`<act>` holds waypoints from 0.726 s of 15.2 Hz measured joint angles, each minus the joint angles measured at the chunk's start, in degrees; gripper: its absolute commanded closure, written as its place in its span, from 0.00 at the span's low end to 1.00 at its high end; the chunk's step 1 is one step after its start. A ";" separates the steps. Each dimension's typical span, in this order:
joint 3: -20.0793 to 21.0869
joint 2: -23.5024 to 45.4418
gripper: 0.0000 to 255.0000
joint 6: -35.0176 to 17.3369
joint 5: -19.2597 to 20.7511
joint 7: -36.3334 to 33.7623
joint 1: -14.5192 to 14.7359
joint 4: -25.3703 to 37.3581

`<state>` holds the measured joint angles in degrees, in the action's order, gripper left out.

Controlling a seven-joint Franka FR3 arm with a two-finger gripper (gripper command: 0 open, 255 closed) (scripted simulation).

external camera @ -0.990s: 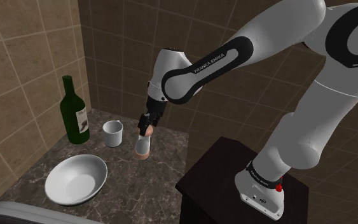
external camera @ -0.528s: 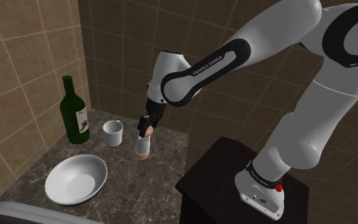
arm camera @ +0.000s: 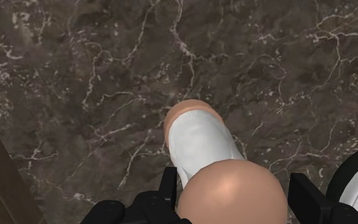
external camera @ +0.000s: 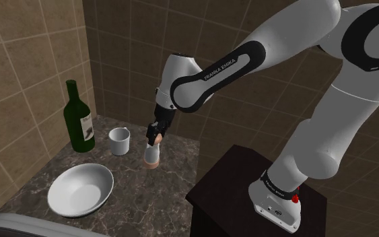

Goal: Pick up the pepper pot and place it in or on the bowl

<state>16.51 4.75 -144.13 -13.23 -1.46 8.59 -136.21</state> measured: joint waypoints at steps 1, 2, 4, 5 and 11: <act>0.00 0.00 1.00 0.00 0.00 0.00 0.00 0.00; 0.00 0.01 1.00 0.00 0.00 0.01 0.00 0.01; 0.01 -0.26 1.00 0.35 -0.01 -0.07 0.00 0.08; -0.01 -0.83 1.00 0.92 -0.11 -0.03 -0.05 0.08; -0.08 -4.23 1.00 5.50 -0.33 -0.41 -0.22 1.33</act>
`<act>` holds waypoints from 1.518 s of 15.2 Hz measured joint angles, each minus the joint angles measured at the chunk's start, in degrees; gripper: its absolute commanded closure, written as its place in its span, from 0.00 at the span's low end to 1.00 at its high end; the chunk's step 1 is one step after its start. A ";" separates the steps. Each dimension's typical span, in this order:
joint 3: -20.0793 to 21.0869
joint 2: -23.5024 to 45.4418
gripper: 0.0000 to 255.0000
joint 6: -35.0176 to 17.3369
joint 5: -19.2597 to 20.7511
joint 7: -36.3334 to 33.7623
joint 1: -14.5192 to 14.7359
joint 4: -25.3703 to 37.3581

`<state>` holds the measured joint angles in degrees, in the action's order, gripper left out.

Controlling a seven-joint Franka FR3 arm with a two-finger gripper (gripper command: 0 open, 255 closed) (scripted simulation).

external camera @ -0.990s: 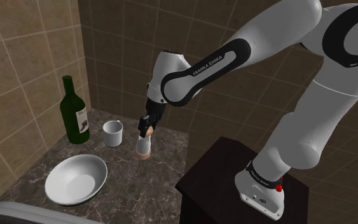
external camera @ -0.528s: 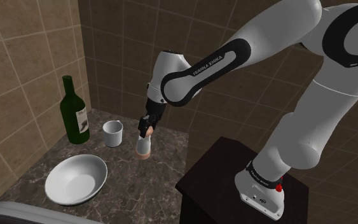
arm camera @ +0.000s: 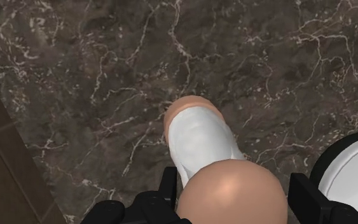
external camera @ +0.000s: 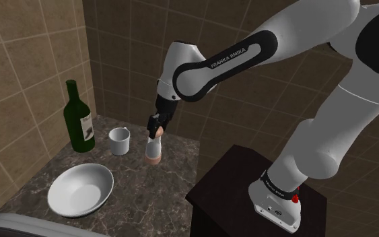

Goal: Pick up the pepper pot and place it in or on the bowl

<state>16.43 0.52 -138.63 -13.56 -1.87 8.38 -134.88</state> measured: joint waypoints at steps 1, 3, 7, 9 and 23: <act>-0.07 -0.67 1.00 0.88 -0.06 0.05 -0.07 0.22; -0.08 -1.45 1.00 2.32 -0.02 -0.22 -0.08 0.90; -0.28 -3.48 1.00 5.40 -0.12 -0.31 -0.25 1.96; -0.37 -4.39 1.00 7.11 -0.09 -0.47 -0.31 2.78; -0.52 -8.42 1.00 17.27 0.31 -2.39 -0.34 9.14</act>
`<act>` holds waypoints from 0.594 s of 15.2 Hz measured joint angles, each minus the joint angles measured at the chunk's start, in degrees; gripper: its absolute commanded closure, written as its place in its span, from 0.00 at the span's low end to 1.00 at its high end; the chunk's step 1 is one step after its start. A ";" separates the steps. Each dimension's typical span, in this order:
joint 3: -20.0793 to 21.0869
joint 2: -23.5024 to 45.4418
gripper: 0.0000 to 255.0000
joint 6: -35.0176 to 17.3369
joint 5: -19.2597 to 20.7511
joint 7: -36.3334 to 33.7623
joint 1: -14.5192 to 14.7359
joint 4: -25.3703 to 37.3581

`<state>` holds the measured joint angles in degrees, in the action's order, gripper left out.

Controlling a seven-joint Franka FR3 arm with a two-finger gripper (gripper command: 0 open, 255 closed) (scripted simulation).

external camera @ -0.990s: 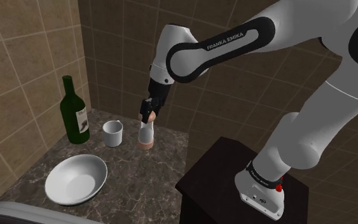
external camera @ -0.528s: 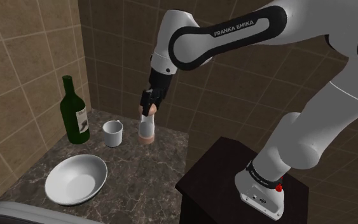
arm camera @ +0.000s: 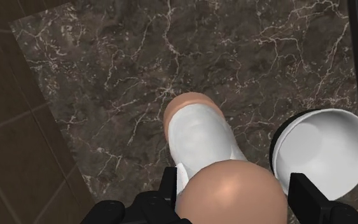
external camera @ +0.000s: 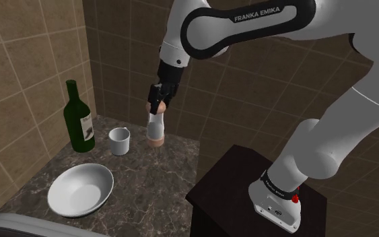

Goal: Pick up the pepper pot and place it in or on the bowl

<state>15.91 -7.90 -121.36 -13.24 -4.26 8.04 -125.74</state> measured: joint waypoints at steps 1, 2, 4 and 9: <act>0.62 0.82 1.00 0.33 0.31 -1.23 0.39 1.34; 1.28 1.82 1.00 0.53 0.69 -2.56 0.80 2.72; 2.56 3.01 1.00 1.41 1.31 -5.28 1.73 5.16; 5.70 9.87 1.00 3.78 4.71 -12.97 4.34 15.17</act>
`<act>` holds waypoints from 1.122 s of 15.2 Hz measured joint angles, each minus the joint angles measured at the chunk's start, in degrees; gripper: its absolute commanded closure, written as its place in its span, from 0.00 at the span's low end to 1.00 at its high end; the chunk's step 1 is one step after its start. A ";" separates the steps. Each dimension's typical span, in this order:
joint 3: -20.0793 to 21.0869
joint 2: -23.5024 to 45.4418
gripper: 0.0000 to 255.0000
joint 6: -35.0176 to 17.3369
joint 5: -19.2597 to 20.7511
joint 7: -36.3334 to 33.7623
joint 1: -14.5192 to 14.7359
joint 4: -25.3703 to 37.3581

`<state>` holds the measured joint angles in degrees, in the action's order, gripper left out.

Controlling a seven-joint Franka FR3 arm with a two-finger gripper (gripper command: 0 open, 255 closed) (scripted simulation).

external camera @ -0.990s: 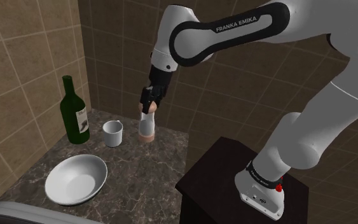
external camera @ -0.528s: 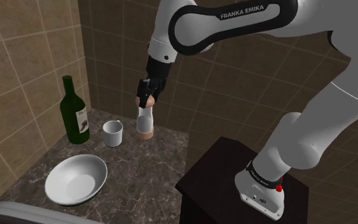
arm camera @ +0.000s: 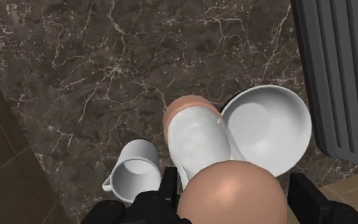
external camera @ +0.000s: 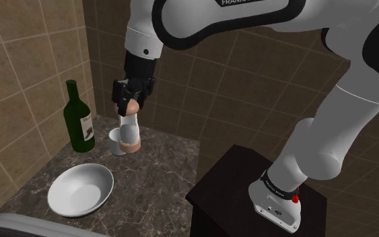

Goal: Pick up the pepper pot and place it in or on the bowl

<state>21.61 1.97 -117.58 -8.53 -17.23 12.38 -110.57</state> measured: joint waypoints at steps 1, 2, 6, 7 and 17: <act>0.65 1.33 1.00 0.22 0.75 -1.72 0.76 1.65; 1.19 2.09 1.00 0.59 1.27 -3.19 1.45 2.90; 2.84 9.18 1.00 3.55 5.24 -9.37 4.75 13.07; 3.12 10.93 1.00 4.62 6.21 -10.80 5.70 15.84; 3.62 21.56 1.00 7.50 11.61 -17.39 11.63 29.10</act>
<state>25.23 23.53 -110.08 3.08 -34.63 24.01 -81.47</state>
